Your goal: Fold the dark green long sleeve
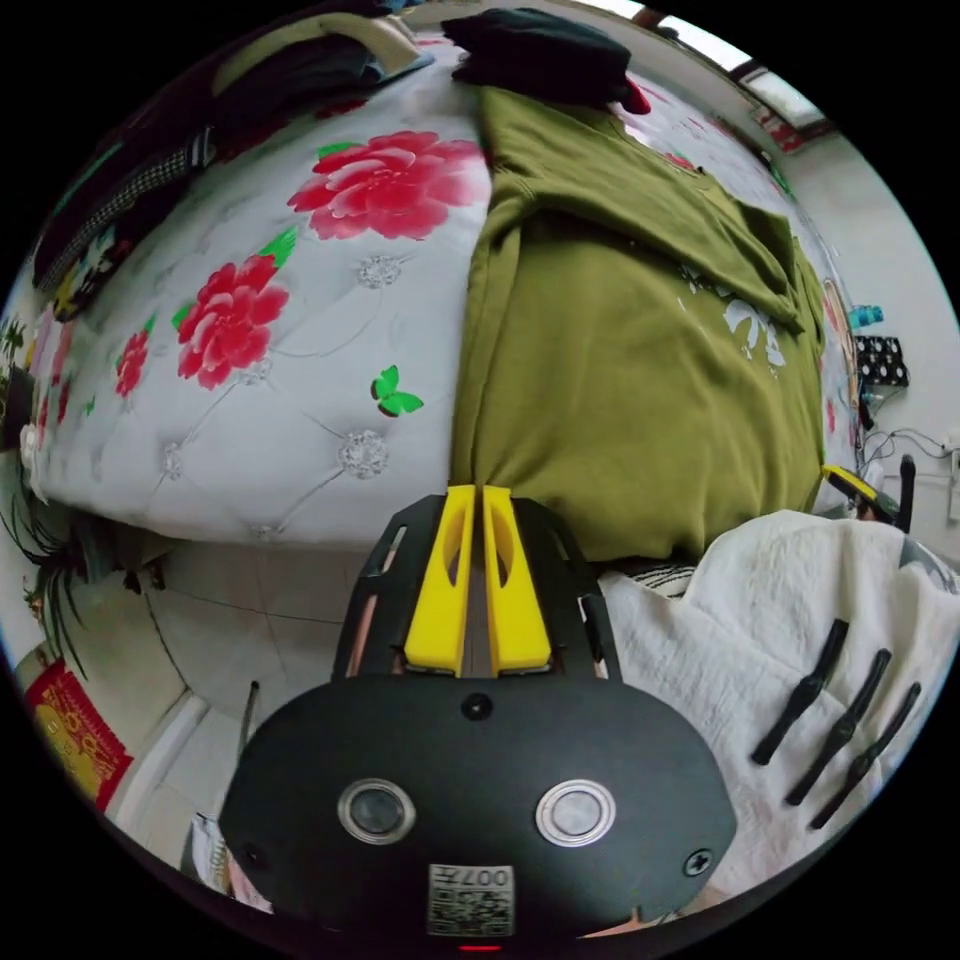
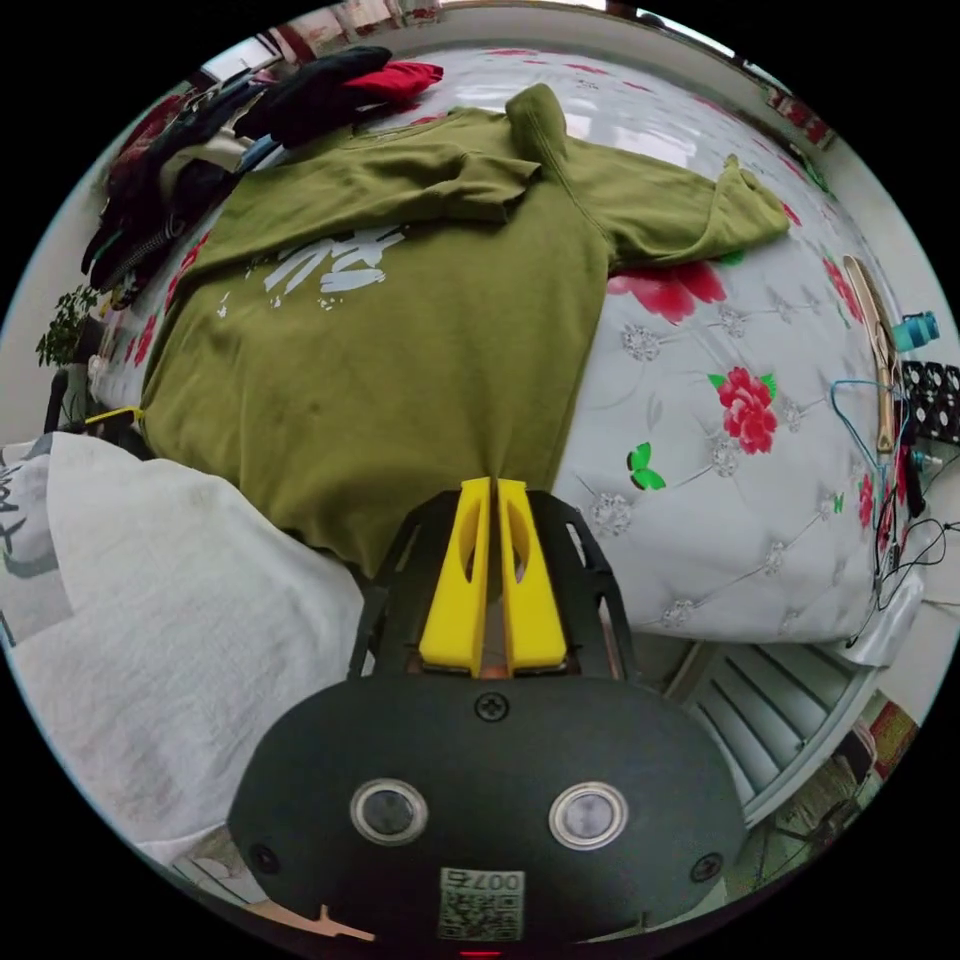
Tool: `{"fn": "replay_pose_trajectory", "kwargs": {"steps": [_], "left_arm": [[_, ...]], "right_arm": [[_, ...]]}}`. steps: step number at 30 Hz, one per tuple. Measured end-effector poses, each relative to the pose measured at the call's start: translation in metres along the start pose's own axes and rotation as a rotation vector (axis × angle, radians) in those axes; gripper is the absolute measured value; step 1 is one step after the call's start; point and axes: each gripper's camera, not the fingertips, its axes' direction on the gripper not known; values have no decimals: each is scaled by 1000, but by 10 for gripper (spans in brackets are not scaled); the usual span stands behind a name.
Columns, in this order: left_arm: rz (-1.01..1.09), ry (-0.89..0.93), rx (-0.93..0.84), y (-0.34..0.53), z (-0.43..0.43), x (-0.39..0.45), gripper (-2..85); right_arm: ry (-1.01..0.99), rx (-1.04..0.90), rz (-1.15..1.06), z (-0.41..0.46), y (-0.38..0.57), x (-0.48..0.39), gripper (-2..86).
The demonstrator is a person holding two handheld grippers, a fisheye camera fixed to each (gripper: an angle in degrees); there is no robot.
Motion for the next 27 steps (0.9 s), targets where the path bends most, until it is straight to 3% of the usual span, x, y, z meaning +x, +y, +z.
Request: {"fn": "replay_pose_trajectory", "kwargs": {"steps": [3,5,13,18,27], "left_arm": [[-82,38,32,8,-6,-11,18],[-96,-48,31,9,-14,-7,16],[141,-204,45,-52,-35,80,8],[248,-233,-27,-120,-9,147,-8],[178,-267,-180,-177,25,173,-10]], "right_arm": [[-34,45,92,-13,4,13,21],[-38,118,145,-29,5,23,35],[-171,379,341,-96,-44,107,79],[-110,406,309,-126,-115,137,85],[50,321,255,-132,-260,201,101]]}}
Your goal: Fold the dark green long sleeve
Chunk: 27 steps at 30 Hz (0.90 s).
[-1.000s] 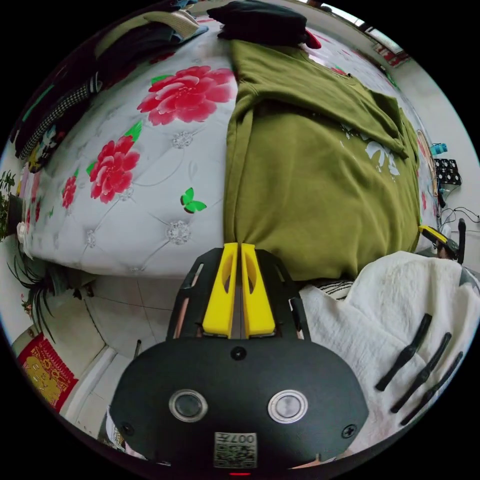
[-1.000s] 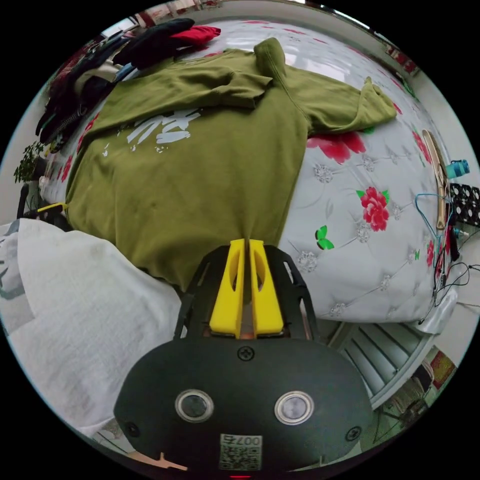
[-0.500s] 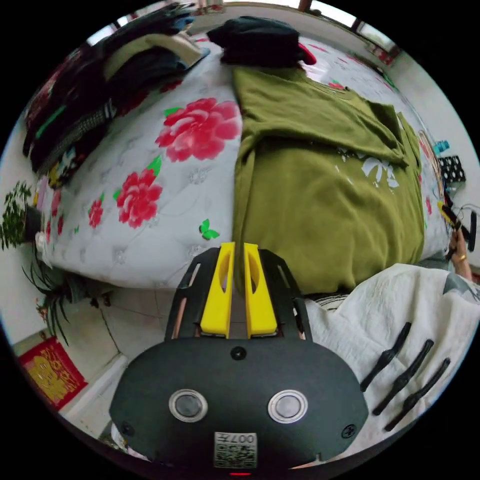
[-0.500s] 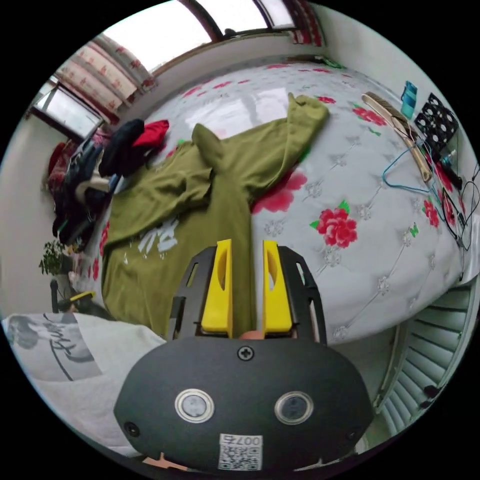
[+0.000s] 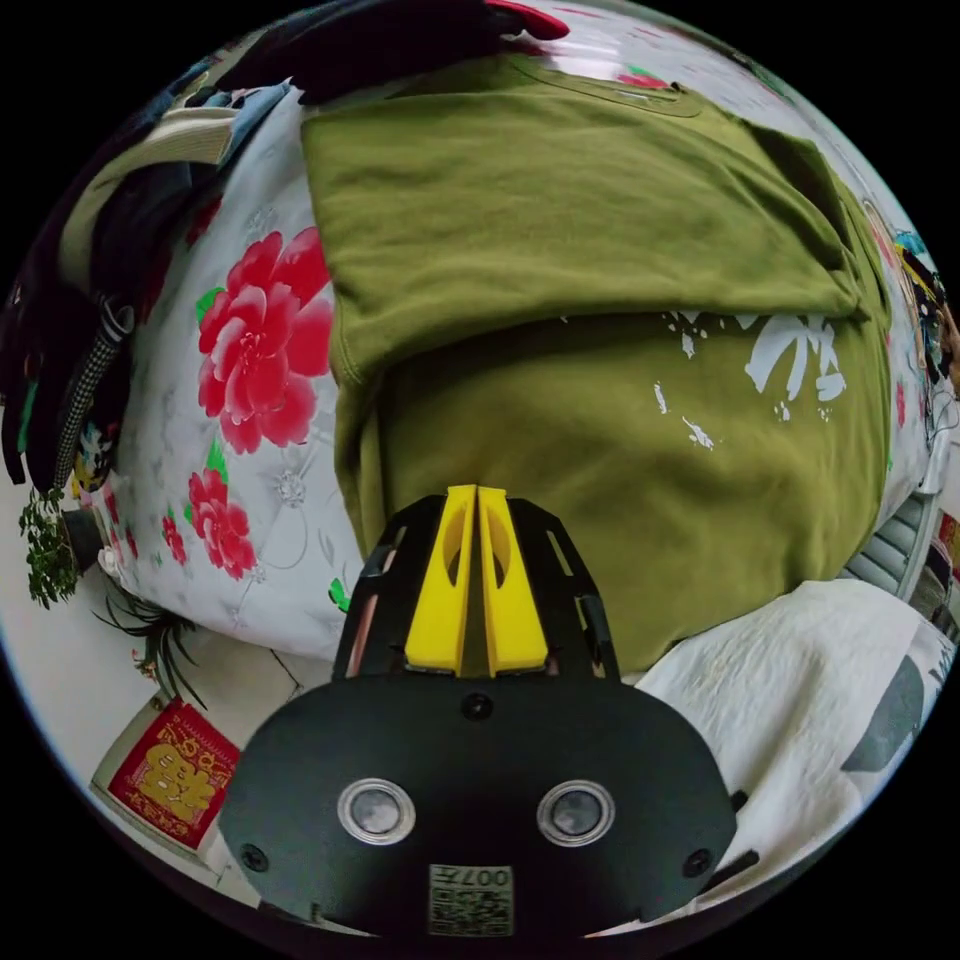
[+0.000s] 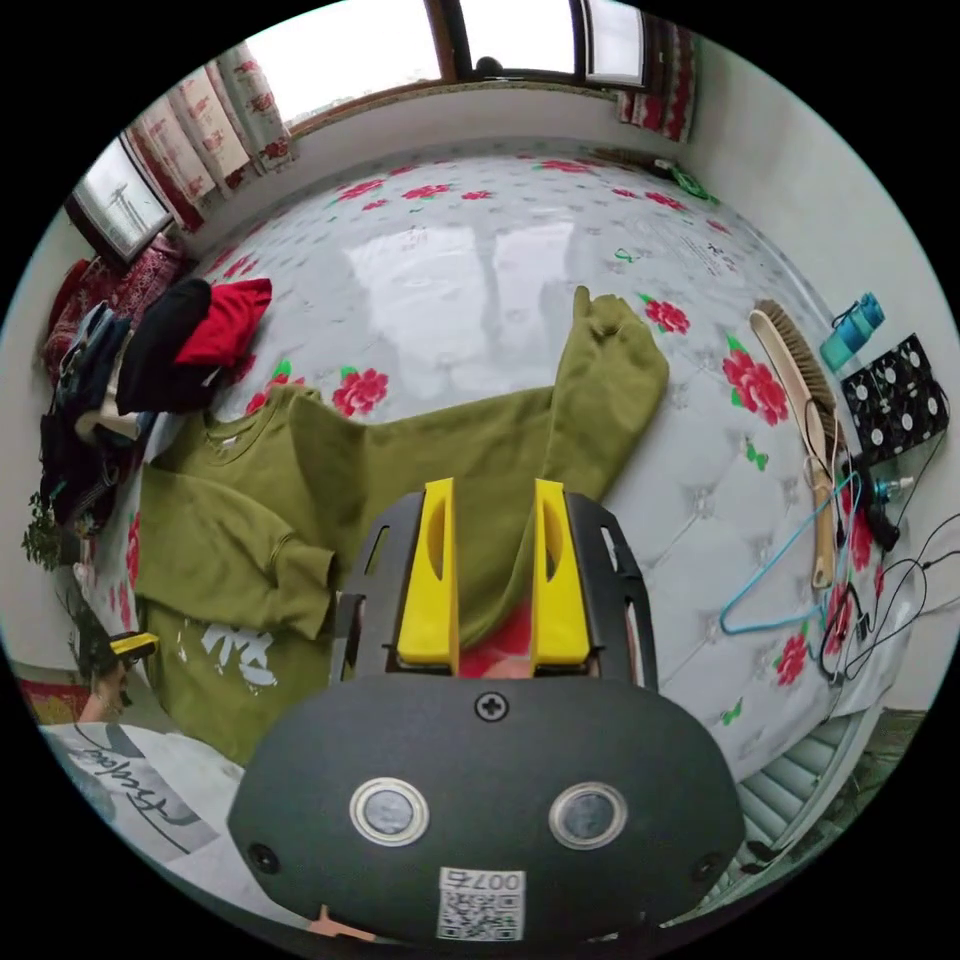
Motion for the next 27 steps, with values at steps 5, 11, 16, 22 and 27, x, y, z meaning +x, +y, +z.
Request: {"fn": "replay_pose_trajectory", "kwargs": {"steps": [5,11,16,22,27], "left_arm": [[-23,-27,-31,-11,-1,12,-10],[-74,-45,-90,-26,0,20,-10],[-98,-50,-85,-26,0,23,-10],[-90,-70,-71,-21,2,26,-10],[-93,-39,-25,-8,4,17,-10]], "right_arm": [[44,-44,58,51,-63,29,109],[154,-114,138,108,-96,54,78],[97,-34,207,87,-84,87,15],[-487,335,484,8,-42,152,1],[-753,445,125,-65,-26,63,0]]}}
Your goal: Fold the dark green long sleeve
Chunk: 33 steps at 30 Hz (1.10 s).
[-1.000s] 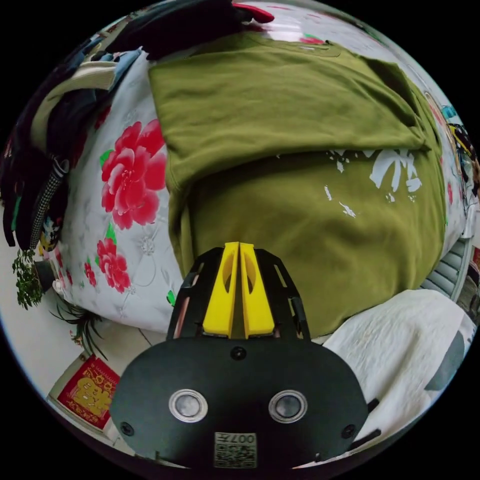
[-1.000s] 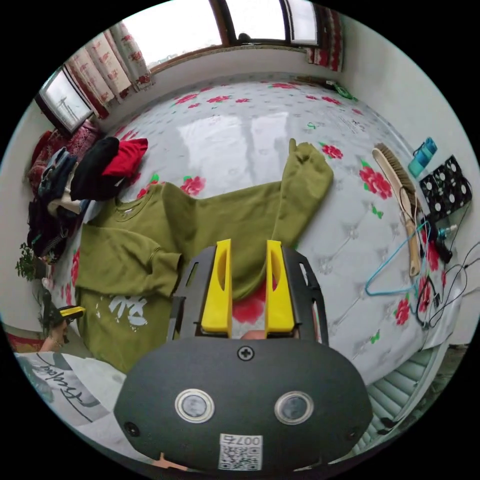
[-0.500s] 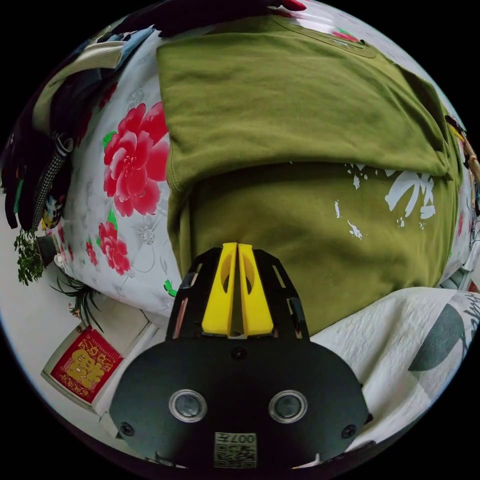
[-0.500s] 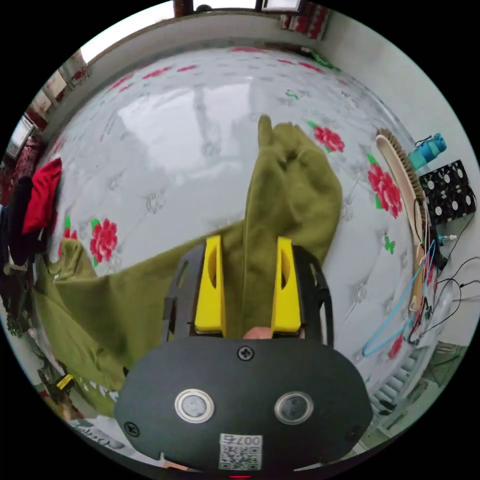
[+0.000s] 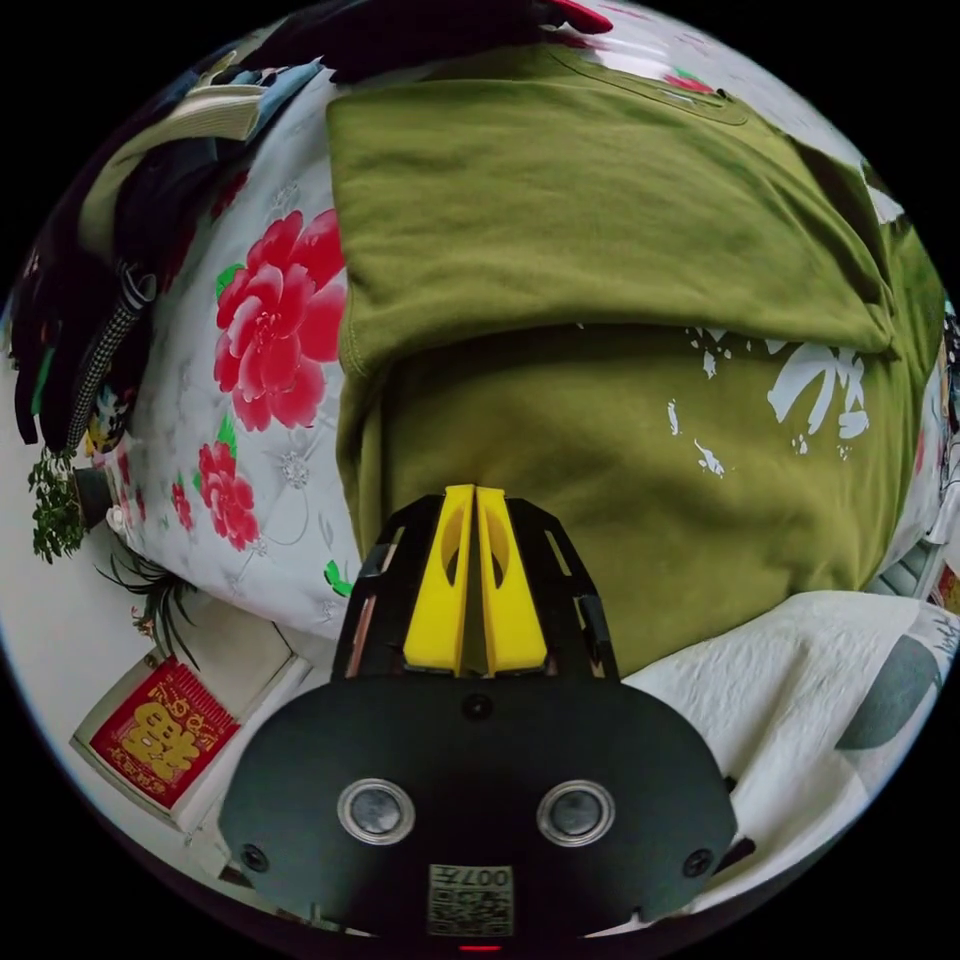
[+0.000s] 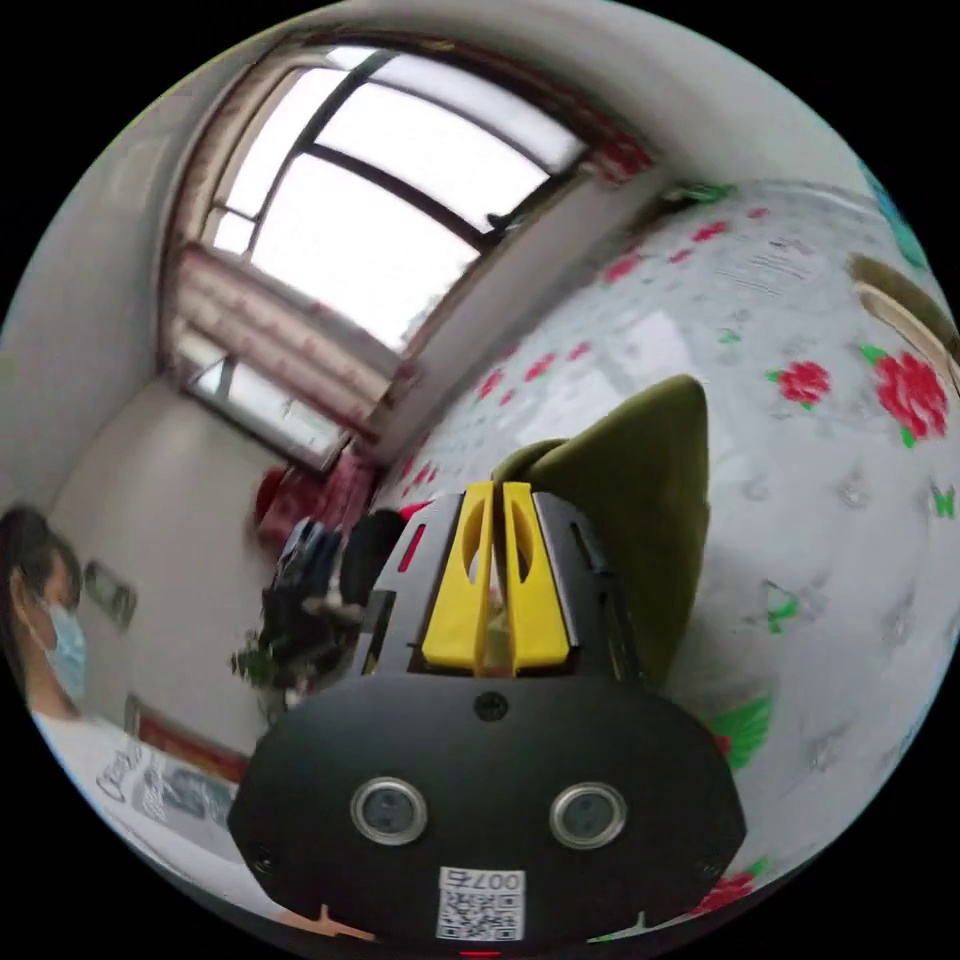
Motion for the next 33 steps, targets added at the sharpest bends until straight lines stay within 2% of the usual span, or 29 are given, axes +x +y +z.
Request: {"fn": "replay_pose_trajectory", "kwargs": {"steps": [4,6,8,10,11,12,14,20,24,28,31,33], "left_arm": [[-14,44,40,11,3,-12,-10],[-50,101,78,21,5,-25,-10],[-107,167,110,32,8,-39,-10],[-171,250,140,46,11,-56,-10],[-201,292,155,58,14,-66,-9],[-210,302,169,70,15,-73,-9],[-192,259,172,84,17,-78,-9],[-136,267,294,114,1,-94,-3],[-54,285,362,103,-11,-93,11],[21,302,353,79,-9,-86,20],[63,290,281,62,3,-81,21],[94,271,256,58,9,-78,10]], "right_arm": [[-221,-245,-457,44,86,-165,1],[-299,-369,-581,69,149,-215,3],[-312,-531,-639,103,220,-242,7],[-240,-805,-632,151,315,-250,15],[-229,-871,-637,160,338,-249,18],[-181,-973,-652,172,375,-247,23],[-108,-1045,-662,176,410,-243,29],[63,-934,-549,161,403,-213,43],[266,-784,-460,164,366,-180,47],[454,-620,-406,174,316,-154,45],[590,-477,-337,178,279,-134,40],[601,-428,-287,182,261,-120,37]]}}
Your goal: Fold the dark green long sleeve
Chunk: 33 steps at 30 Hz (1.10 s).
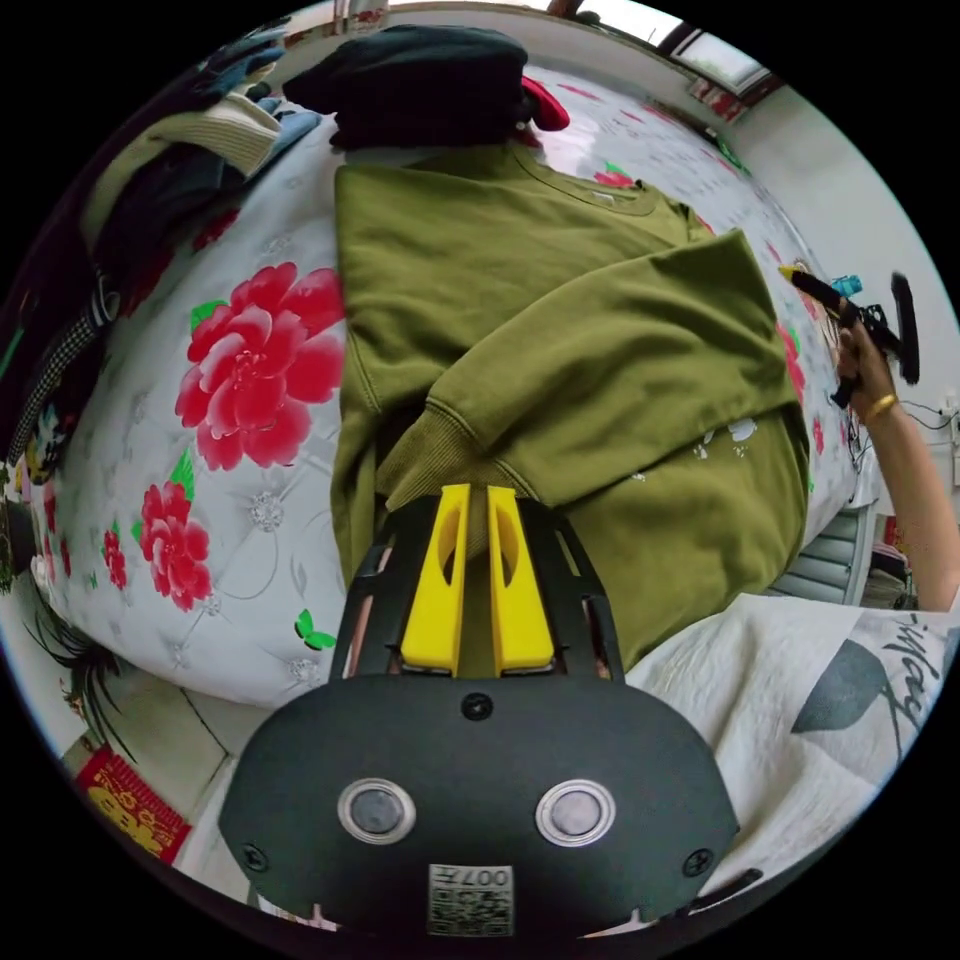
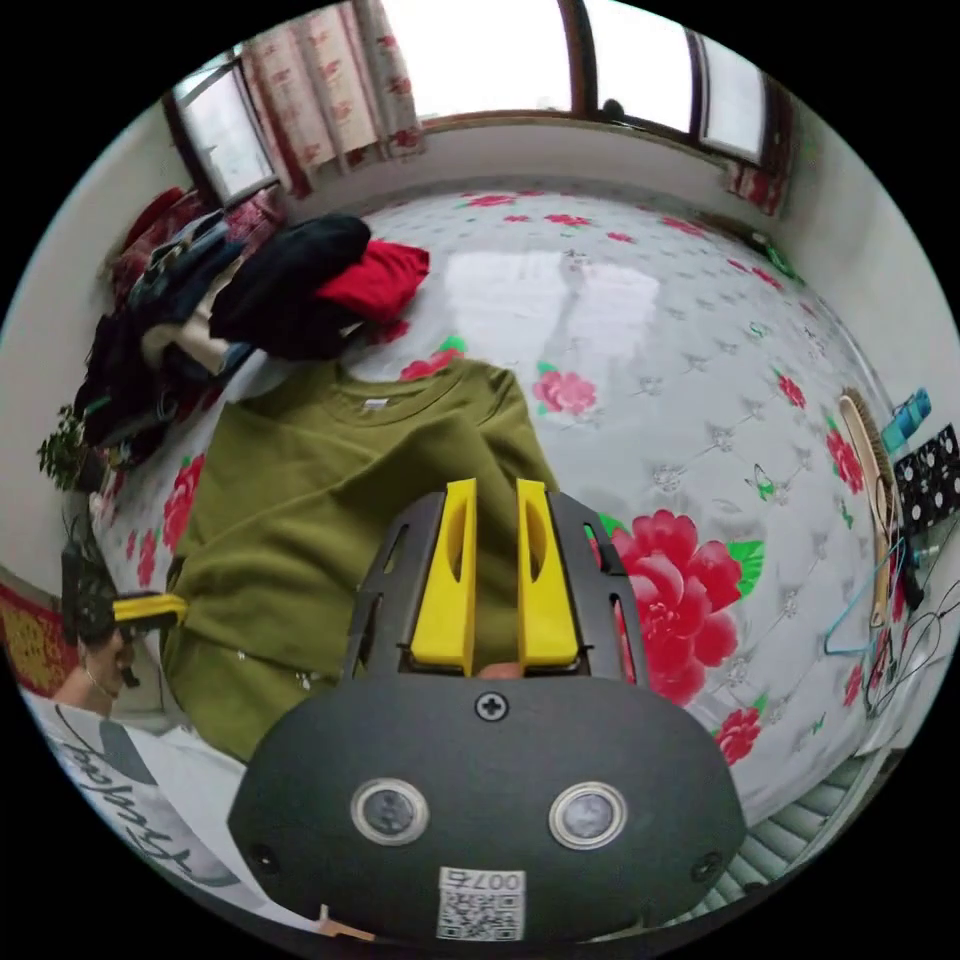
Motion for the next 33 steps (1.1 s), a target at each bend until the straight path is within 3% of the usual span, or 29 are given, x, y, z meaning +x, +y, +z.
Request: {"fn": "replay_pose_trajectory", "kwargs": {"steps": [5,8,10,12,14,17,20,28,33], "left_arm": [[34,-7,-17,2,6,-3,-6],[29,8,-40,-3,11,-7,-9],[33,8,-54,-6,12,-8,-9],[36,1,-68,-9,12,-8,-9],[30,1,-60,-8,11,-9,-9],[-2,8,-48,-6,10,-12,-10],[-48,36,-30,-3,7,-18,-10],[-160,62,7,24,-9,-31,-10],[-180,39,17,32,-18,-27,-9]], "right_arm": [[-14,-161,-6,57,-37,23,26],[-29,-328,-168,105,-47,8,15],[38,-338,-304,115,-52,-5,4],[121,-330,-292,114,-63,2,2],[123,-235,-208,98,-73,26,1],[201,-73,160,68,-75,99,2],[-107,-66,311,60,-61,152,12],[-109,-131,-67,67,-39,90,63],[-115,-138,-91,87,-60,73,57]]}}
